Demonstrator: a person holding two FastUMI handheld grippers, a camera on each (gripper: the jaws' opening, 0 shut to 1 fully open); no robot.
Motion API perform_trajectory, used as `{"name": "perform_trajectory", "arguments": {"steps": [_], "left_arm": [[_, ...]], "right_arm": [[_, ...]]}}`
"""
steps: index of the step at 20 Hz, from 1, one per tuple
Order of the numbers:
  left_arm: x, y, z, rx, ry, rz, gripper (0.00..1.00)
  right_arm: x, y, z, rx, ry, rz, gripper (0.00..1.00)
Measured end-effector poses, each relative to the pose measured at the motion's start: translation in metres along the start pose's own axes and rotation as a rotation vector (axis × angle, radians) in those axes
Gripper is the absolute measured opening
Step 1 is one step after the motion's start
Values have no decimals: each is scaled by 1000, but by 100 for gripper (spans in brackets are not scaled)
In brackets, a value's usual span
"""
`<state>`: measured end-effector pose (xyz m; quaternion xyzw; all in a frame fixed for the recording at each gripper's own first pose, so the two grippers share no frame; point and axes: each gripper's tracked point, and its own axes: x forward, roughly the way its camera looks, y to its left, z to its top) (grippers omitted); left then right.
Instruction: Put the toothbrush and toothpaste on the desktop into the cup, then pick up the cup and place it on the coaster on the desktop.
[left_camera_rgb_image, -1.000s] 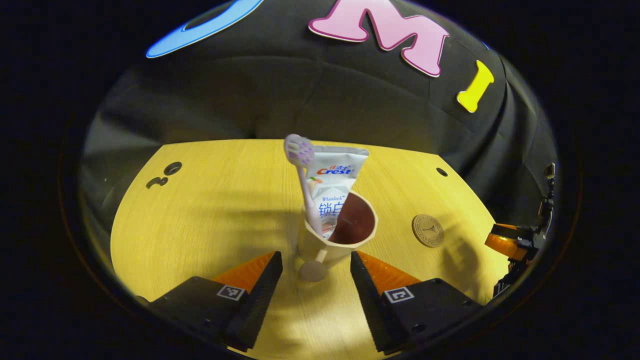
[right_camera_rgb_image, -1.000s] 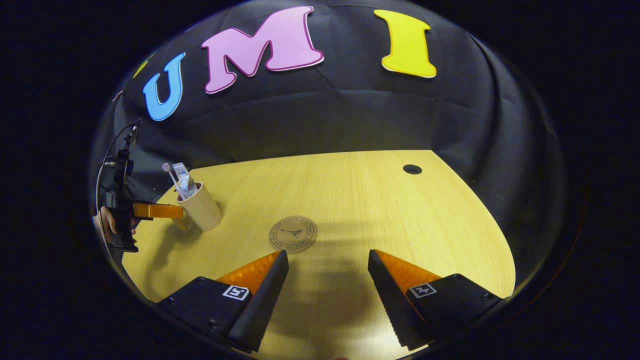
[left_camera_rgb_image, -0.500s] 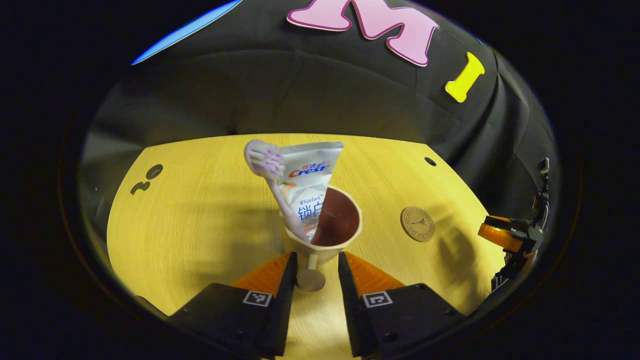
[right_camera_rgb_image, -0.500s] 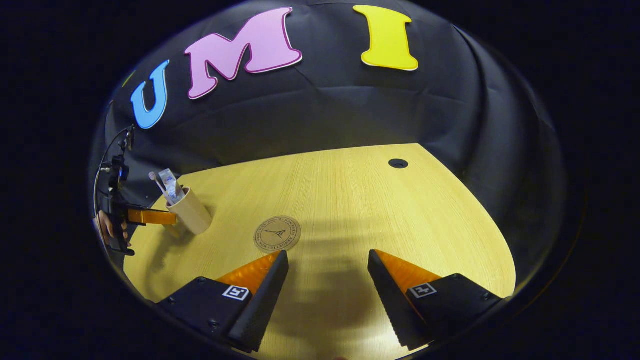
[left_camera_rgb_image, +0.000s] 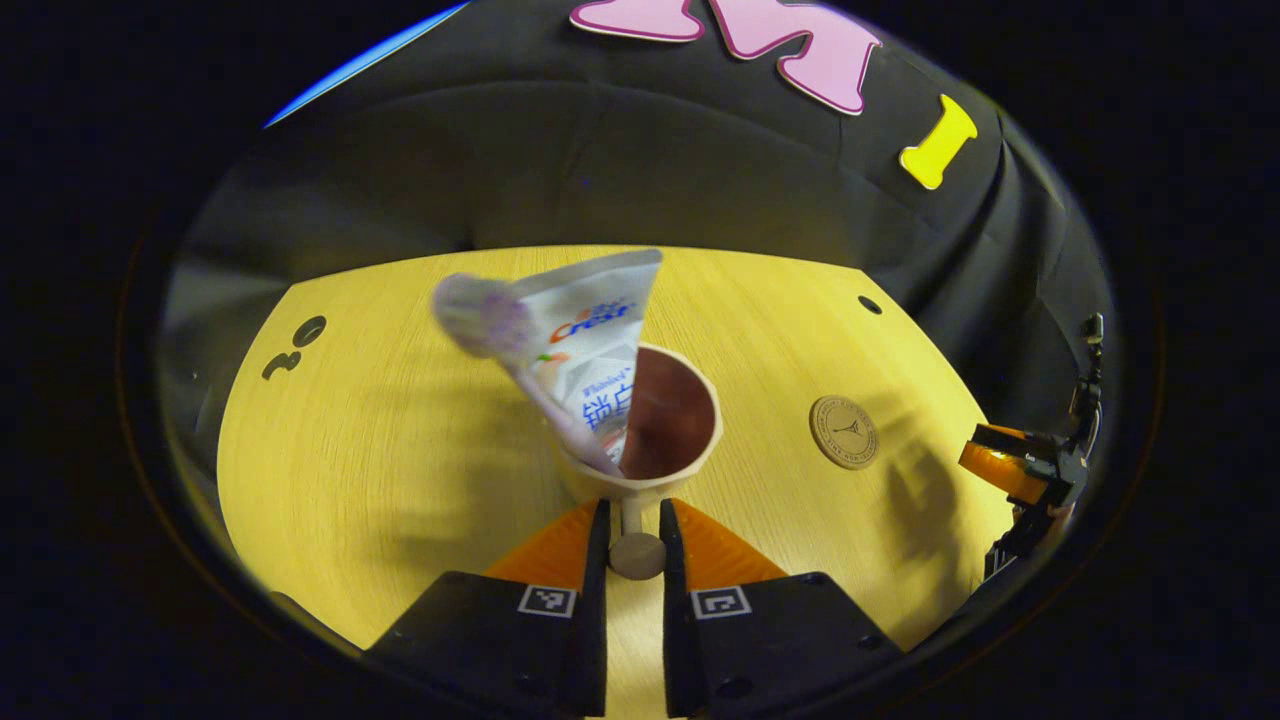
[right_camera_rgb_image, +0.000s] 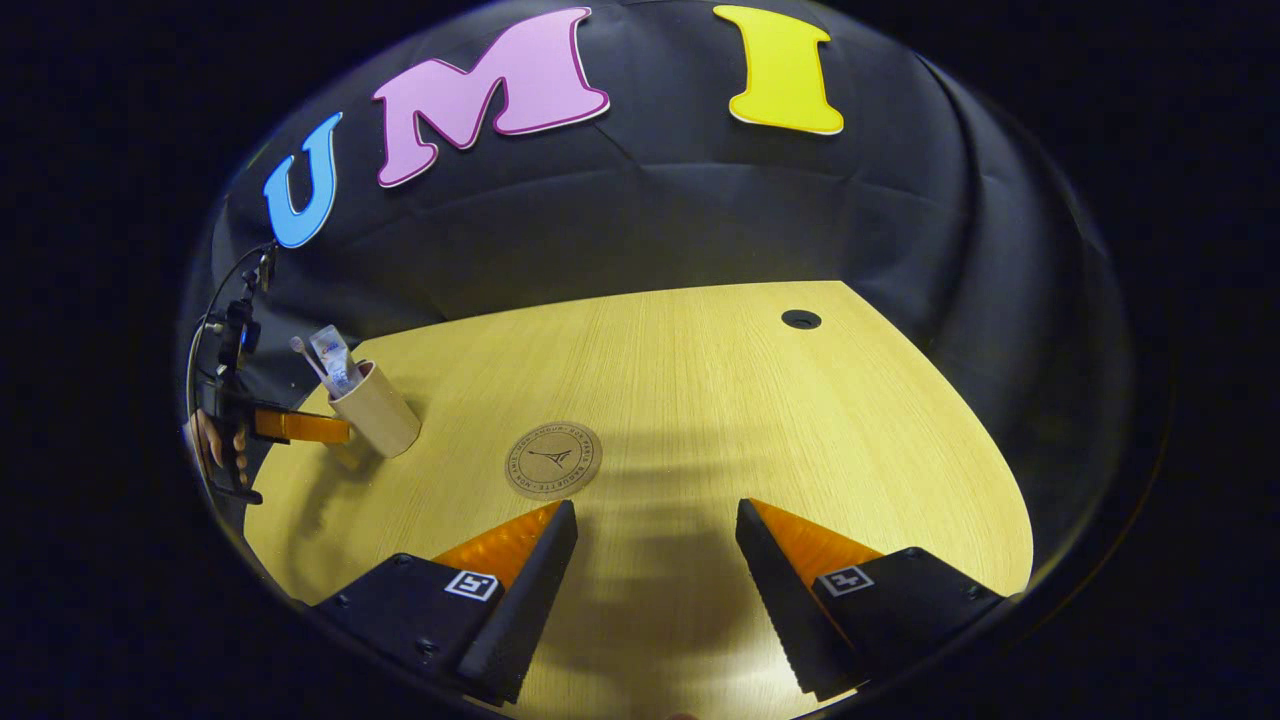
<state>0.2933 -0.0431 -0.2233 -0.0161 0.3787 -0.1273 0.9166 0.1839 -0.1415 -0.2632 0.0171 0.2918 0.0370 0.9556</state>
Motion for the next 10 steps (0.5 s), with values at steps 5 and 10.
{"name": "perform_trajectory", "arguments": {"steps": [5,10], "left_arm": [[-1,2,2,-40,-3,41,16],[-1,3,4,-54,-18,60,12]], "right_arm": [[1,2,-4,-9,8,2,99],[-1,0,-2,-11,0,1,99]]}}
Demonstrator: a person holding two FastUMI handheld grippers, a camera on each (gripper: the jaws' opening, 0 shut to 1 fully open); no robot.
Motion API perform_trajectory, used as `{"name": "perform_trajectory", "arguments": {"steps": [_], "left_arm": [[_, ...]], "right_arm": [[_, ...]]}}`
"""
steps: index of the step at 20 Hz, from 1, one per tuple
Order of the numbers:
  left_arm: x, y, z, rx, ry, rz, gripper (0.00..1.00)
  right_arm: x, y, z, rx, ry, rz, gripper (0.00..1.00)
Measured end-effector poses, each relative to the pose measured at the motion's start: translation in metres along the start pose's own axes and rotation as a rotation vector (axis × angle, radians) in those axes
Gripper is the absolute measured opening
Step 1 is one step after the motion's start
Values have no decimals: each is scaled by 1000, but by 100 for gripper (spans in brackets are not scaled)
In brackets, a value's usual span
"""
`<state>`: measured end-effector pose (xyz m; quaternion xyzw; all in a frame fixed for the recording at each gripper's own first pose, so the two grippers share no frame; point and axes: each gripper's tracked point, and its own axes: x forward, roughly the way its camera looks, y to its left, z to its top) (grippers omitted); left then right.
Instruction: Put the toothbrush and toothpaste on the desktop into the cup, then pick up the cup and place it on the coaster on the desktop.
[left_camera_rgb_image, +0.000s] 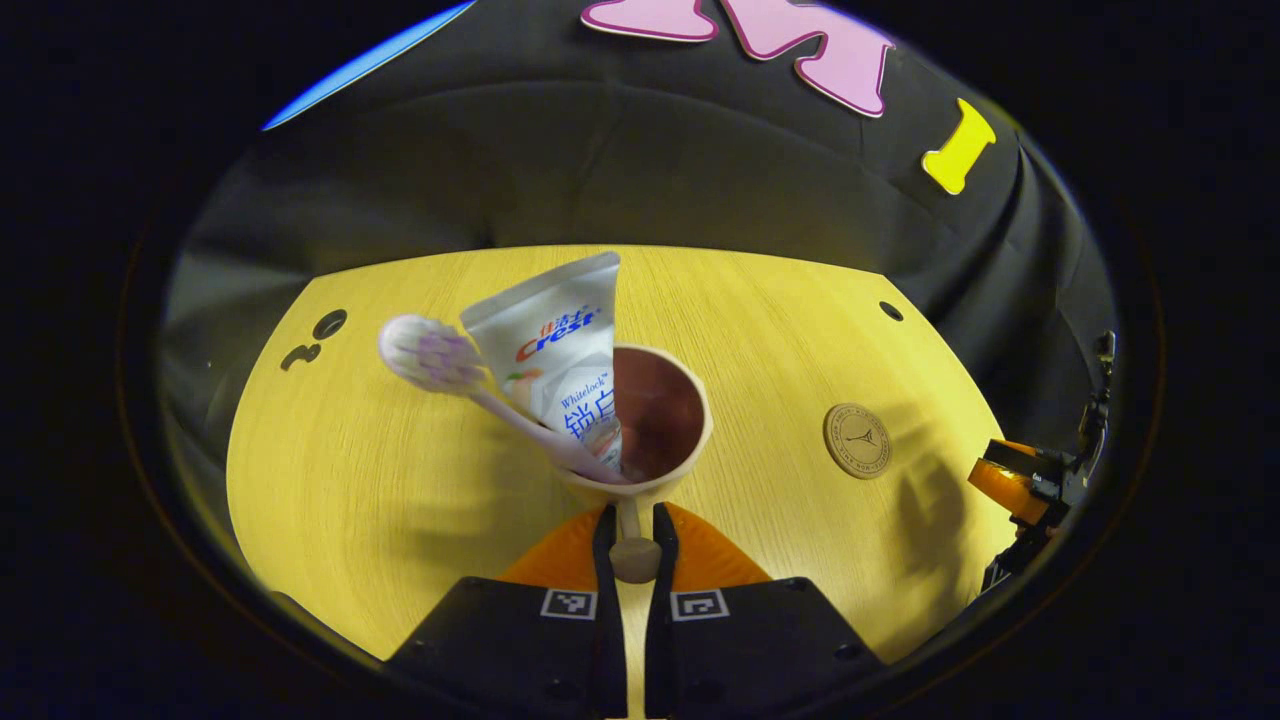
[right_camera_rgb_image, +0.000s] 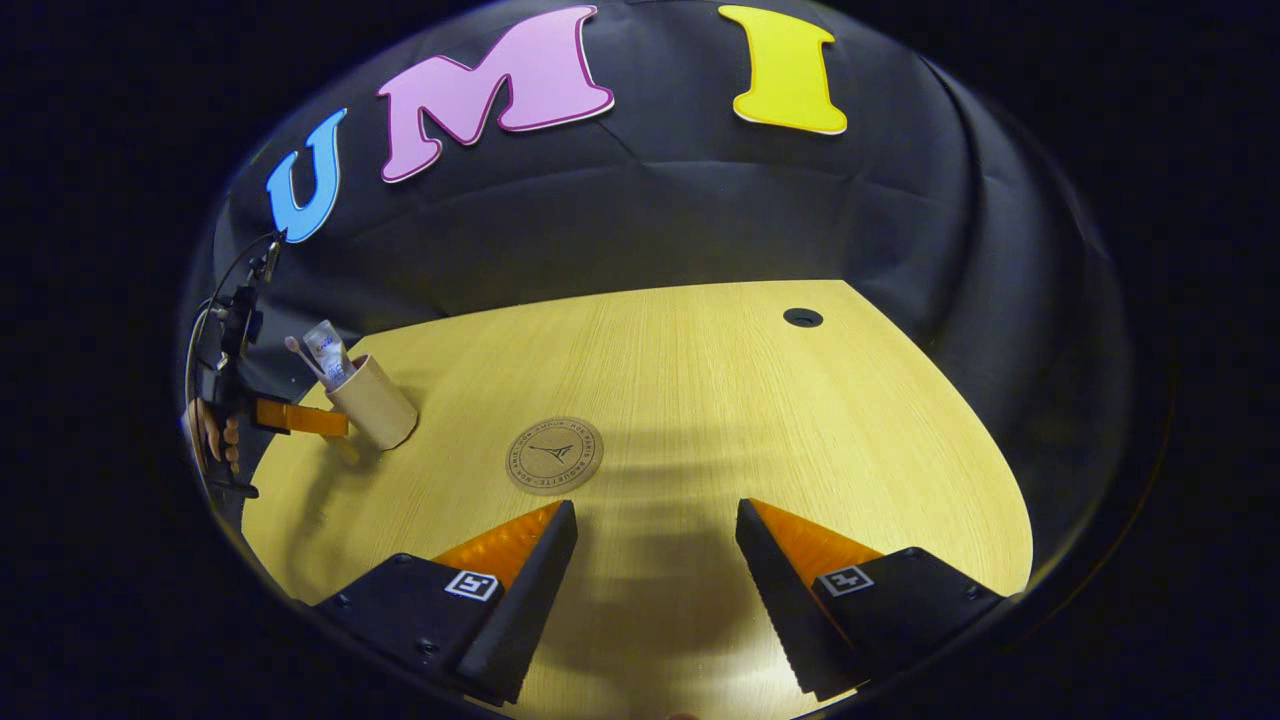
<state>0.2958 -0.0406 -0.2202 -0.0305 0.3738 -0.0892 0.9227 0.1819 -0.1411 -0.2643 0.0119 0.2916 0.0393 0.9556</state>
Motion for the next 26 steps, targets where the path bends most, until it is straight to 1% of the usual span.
{"name": "perform_trajectory", "arguments": {"steps": [6,12,17,23,26], "left_arm": [[-10,0,3,5,-18,-9,11],[-19,-23,14,27,-52,-38,10],[-21,-56,30,49,-75,-94,10],[-10,-114,49,130,-75,-173,10],[3,-144,51,181,-58,-208,10]], "right_arm": [[1,-5,1,13,0,-11,99],[-1,-8,3,9,-3,-12,99],[-5,-20,10,19,-16,-28,99],[-19,-44,17,39,-44,-71,99],[-28,-60,17,54,-57,-101,99]]}}
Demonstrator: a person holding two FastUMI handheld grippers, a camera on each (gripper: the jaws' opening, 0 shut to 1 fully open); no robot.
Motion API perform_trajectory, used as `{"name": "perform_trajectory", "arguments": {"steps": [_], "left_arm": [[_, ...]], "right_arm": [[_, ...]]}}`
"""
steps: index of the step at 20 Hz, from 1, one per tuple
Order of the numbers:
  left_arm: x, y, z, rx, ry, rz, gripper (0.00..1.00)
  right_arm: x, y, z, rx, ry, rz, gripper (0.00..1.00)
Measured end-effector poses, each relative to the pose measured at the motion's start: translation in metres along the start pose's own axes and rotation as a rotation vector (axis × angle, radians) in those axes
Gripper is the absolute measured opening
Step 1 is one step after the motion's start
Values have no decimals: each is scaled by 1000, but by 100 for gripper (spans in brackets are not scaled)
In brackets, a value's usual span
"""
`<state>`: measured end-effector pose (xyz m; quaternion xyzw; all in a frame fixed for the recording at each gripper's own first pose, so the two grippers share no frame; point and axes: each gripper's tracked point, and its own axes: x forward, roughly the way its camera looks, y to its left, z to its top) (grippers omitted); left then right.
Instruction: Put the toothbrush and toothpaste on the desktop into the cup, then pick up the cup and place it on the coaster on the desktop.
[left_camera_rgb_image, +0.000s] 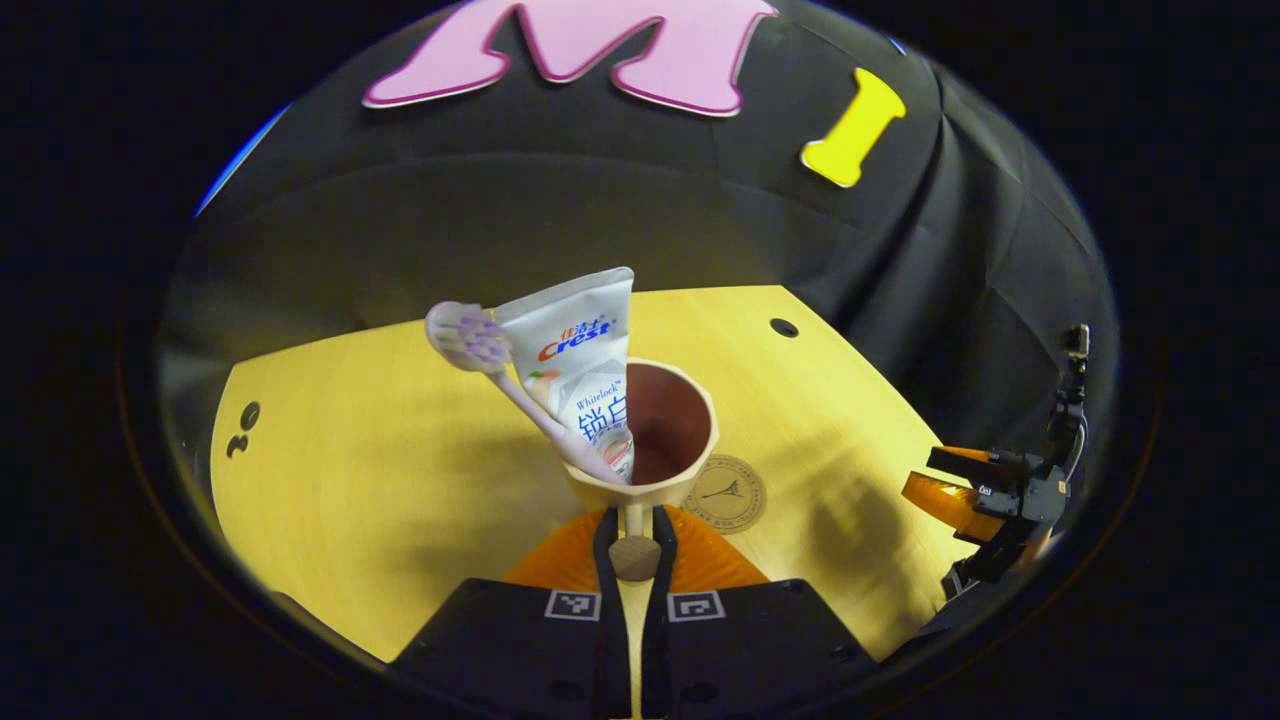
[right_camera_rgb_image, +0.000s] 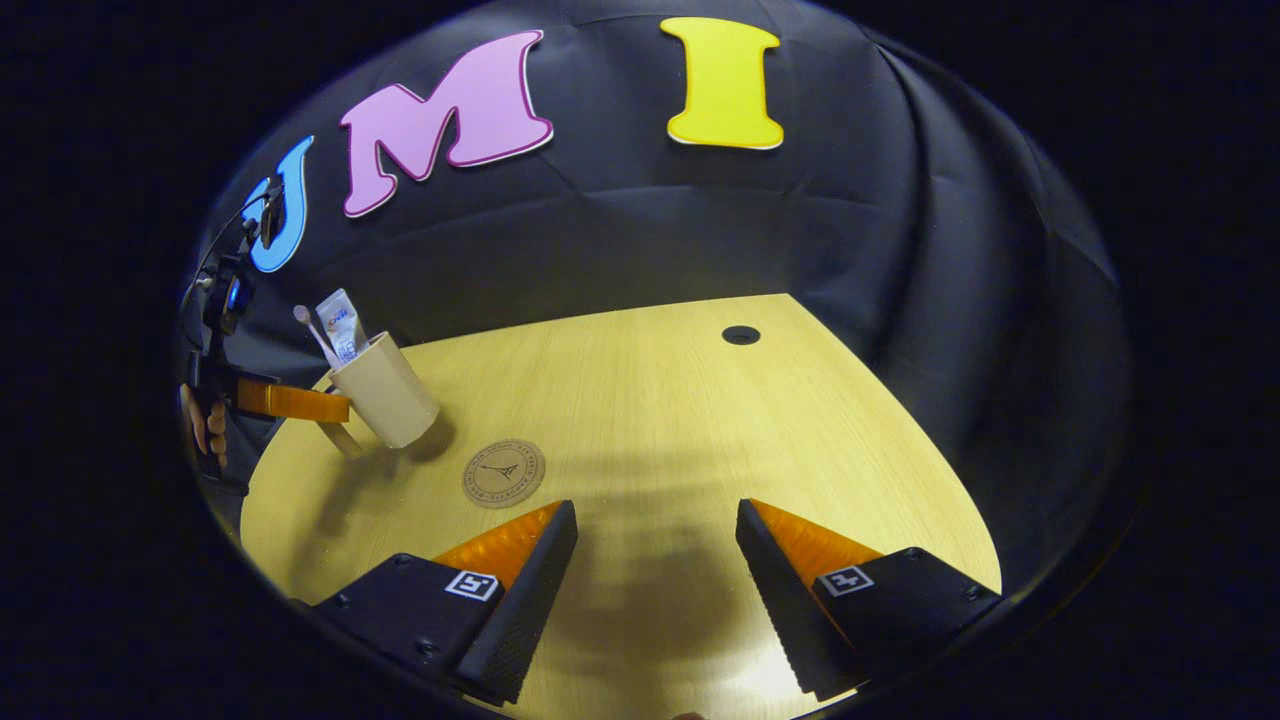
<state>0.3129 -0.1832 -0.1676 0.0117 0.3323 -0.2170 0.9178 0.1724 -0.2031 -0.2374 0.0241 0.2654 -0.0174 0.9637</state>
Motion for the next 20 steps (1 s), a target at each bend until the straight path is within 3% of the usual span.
{"name": "perform_trajectory", "arguments": {"steps": [2,3,4,9,20], "left_arm": [[10,-20,3,29,10,-32,10],[16,-28,3,42,17,-45,14],[22,-36,4,56,25,-57,10],[41,-60,-4,112,45,-85,10],[62,-67,-21,227,83,-28,10]], "right_arm": [[-4,-11,0,10,-4,-20,99],[-7,-17,-1,17,-6,-30,99],[-10,-22,-1,24,-8,-39,99],[-17,-46,-7,56,-6,-81,99],[-28,-55,-19,69,13,-85,99]]}}
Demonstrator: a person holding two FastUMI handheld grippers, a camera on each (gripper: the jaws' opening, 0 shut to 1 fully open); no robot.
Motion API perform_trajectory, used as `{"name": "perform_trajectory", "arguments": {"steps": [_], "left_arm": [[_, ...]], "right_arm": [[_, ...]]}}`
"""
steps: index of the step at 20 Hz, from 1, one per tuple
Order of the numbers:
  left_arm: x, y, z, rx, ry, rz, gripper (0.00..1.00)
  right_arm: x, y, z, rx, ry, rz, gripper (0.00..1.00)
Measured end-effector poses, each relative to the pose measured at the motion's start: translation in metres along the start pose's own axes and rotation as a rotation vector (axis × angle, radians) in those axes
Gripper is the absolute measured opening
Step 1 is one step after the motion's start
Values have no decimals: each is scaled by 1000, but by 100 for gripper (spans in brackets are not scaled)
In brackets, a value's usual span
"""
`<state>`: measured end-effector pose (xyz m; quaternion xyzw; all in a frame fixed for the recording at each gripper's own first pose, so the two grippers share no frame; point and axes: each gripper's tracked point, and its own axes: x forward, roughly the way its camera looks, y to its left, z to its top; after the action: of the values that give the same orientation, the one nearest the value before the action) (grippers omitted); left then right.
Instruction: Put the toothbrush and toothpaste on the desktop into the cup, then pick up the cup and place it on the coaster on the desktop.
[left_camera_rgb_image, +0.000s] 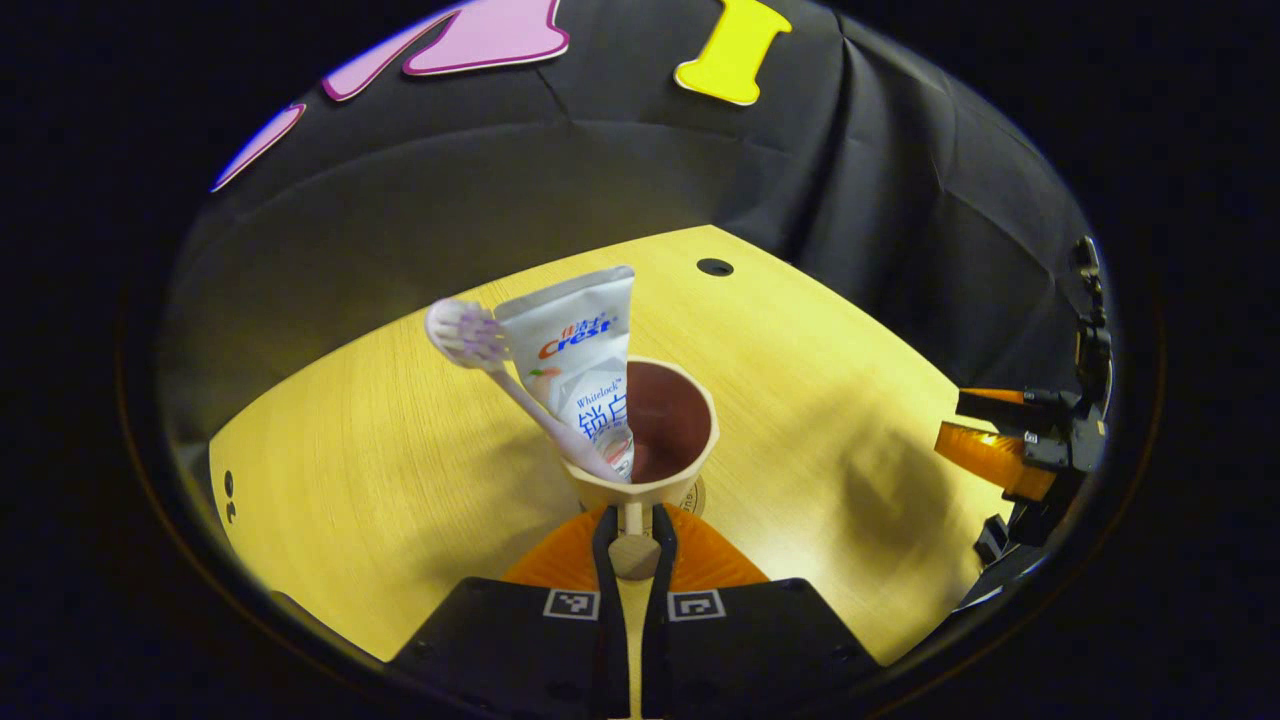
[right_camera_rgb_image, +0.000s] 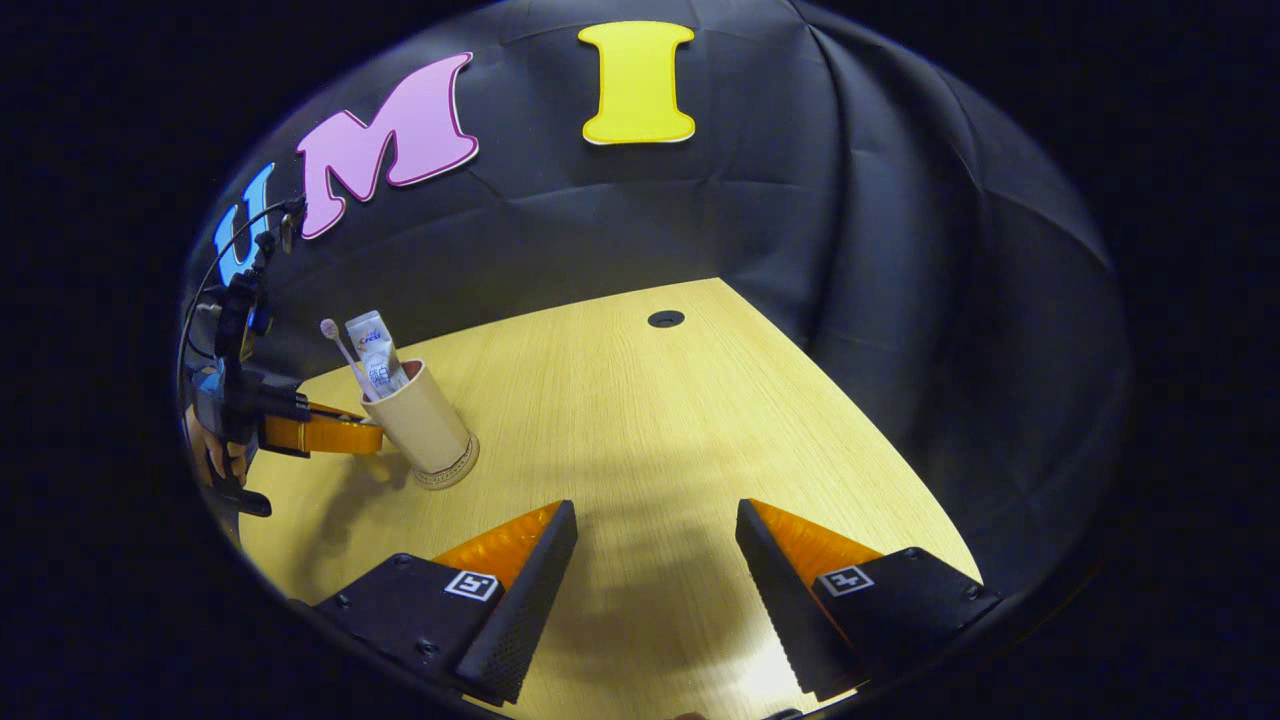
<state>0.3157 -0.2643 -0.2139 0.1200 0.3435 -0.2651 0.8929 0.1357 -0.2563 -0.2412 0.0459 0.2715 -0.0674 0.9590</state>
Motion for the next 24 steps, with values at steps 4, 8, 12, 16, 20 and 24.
{"name": "perform_trajectory", "arguments": {"steps": [4,8,12,16,20,24], "left_arm": [[1,-4,-2,18,12,7,18],[-3,-3,3,19,-9,27,24],[-20,-3,11,13,-54,36,91],[-62,0,18,-16,-128,51,100],[-133,4,26,-70,-286,101,100],[-219,15,9,-109,-421,200,100]], "right_arm": [[-3,0,0,-5,-1,3,99],[-7,1,3,-12,-8,4,98],[-14,7,6,-6,-15,12,99],[-26,21,16,-10,-38,27,99],[-47,46,29,-8,-60,56,99],[-83,82,45,-24,-98,110,98]]}}
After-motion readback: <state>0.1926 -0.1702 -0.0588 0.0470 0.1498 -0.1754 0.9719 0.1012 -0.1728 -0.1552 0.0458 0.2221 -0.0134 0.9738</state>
